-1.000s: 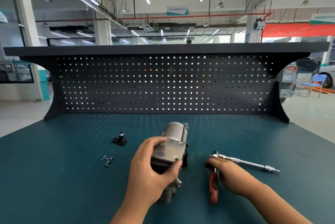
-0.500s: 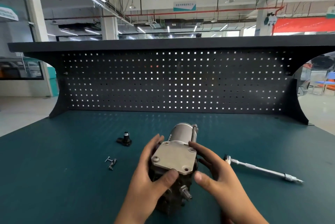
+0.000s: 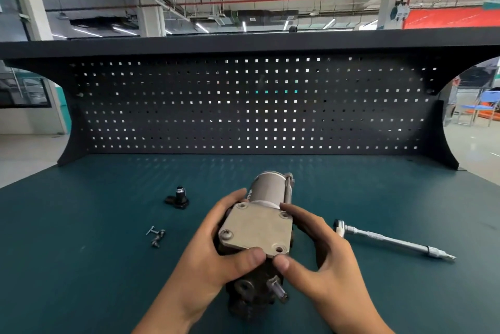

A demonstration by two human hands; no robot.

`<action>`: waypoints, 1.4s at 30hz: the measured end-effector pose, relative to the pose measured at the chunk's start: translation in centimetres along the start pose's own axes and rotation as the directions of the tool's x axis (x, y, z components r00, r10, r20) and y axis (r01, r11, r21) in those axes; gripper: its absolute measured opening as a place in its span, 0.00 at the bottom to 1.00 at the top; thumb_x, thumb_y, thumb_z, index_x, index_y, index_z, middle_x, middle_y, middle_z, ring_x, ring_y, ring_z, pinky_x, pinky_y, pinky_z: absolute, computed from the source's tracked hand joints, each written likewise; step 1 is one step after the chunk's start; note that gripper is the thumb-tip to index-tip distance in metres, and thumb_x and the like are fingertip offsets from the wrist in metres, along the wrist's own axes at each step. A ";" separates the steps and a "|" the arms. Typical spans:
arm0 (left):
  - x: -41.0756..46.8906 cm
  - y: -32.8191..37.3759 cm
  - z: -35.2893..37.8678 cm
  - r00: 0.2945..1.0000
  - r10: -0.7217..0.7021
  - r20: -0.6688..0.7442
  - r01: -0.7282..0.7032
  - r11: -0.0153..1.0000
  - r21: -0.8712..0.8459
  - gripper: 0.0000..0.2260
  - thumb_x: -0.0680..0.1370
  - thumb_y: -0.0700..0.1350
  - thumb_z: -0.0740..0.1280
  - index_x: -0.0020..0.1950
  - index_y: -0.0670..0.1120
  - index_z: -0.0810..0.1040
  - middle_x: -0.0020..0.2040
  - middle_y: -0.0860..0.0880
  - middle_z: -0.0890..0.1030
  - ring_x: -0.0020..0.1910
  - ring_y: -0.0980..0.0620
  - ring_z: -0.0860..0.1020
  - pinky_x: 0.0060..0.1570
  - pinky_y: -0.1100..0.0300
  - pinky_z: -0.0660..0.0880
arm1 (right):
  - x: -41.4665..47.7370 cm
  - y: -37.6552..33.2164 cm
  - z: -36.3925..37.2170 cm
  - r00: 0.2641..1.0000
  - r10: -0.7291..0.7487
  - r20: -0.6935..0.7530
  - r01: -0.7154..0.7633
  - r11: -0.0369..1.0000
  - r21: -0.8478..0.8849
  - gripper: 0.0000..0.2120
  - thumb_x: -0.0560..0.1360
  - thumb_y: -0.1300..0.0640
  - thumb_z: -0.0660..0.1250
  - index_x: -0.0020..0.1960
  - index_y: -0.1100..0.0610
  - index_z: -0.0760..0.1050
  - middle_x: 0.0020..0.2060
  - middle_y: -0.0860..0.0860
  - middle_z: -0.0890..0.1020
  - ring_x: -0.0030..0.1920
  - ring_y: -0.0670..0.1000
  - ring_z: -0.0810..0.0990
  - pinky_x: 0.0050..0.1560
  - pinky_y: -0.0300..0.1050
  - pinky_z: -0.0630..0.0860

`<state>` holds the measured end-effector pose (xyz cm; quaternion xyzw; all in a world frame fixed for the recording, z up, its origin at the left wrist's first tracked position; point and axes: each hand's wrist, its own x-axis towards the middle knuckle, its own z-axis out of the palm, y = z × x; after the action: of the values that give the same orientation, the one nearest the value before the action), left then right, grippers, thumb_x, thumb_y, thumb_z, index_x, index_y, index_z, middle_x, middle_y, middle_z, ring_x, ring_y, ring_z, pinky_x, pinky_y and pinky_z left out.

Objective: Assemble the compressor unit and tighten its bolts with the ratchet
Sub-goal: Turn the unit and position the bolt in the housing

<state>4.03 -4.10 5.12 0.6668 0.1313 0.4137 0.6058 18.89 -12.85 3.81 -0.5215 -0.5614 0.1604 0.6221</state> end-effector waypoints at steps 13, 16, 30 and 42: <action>0.2 0.9 -1.7 0.990 -0.080 0.112 0.072 0.994 0.078 0.45 0.51 0.59 0.82 0.65 0.51 0.72 0.59 0.52 0.80 0.59 0.52 0.78 0.50 0.65 0.74 | 0.0 0.5 -0.1 0.993 0.096 0.069 -0.100 0.993 0.056 0.37 0.55 0.40 0.75 0.63 0.42 0.73 0.62 0.43 0.77 0.63 0.42 0.73 0.67 0.48 0.67; 0.4 0.5 -1.8 0.994 -0.070 0.089 0.068 0.997 0.031 0.41 0.50 0.57 0.82 0.61 0.48 0.76 0.56 0.46 0.81 0.56 0.47 0.79 0.49 0.61 0.76 | 0.0 0.4 -0.3 0.992 0.095 0.088 -0.100 0.994 0.052 0.38 0.54 0.37 0.75 0.64 0.41 0.72 0.62 0.42 0.76 0.64 0.39 0.72 0.67 0.43 0.65; 0.6 1.0 1.6 0.996 -0.066 0.064 0.049 0.971 0.234 0.37 0.52 0.50 0.79 0.60 0.49 0.73 0.51 0.57 0.82 0.51 0.58 0.80 0.47 0.67 0.74 | 0.0 -0.6 -4.4 0.971 0.109 0.214 -0.127 0.989 0.073 0.35 0.56 0.58 0.78 0.62 0.56 0.74 0.55 0.53 0.77 0.57 0.47 0.79 0.55 0.36 0.74; 1.0 2.1 4.2 0.983 -0.117 0.142 -0.008 0.742 0.671 0.37 0.49 0.61 0.78 0.55 0.63 0.70 0.56 0.59 0.76 0.54 0.62 0.76 0.56 0.62 0.73 | -3.2 0.6 -6.4 0.980 0.115 0.164 -0.143 0.975 0.170 0.34 0.56 0.65 0.77 0.61 0.57 0.73 0.53 0.59 0.73 0.57 0.46 0.79 0.55 0.33 0.74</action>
<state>6.93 -6.81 7.78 0.8688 0.2367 0.2610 0.3478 23.61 -18.12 2.75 -0.4846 -0.5555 0.2902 0.6103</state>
